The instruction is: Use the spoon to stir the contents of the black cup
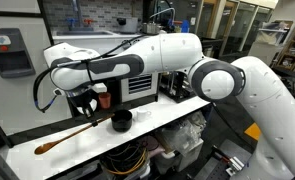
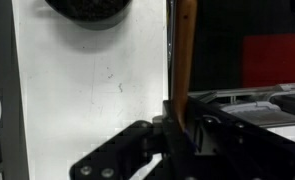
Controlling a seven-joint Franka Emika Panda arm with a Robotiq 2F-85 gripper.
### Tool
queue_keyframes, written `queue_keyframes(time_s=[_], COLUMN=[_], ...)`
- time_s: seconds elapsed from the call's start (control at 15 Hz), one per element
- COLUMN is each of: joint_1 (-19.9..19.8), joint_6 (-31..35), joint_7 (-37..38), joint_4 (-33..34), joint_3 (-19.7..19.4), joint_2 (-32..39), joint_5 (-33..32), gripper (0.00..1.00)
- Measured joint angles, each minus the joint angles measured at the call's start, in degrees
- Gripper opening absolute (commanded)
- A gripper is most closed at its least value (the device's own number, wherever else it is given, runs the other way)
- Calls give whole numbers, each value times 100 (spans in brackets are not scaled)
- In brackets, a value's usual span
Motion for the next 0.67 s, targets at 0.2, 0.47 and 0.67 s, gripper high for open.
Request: queue_keyframes(time_s=[0.2, 0.47, 0.67], joint_1=[-73, -176, -193], joint_6=[18, 17, 12], joint_7=[3, 7, 7], joint_4=[-632, -1510, -2052], joint_3=[0, -5, -53], joint_2=[-380, -925, -1312], joint_5=[0, -41, -307], gripper=[4, 4, 4])
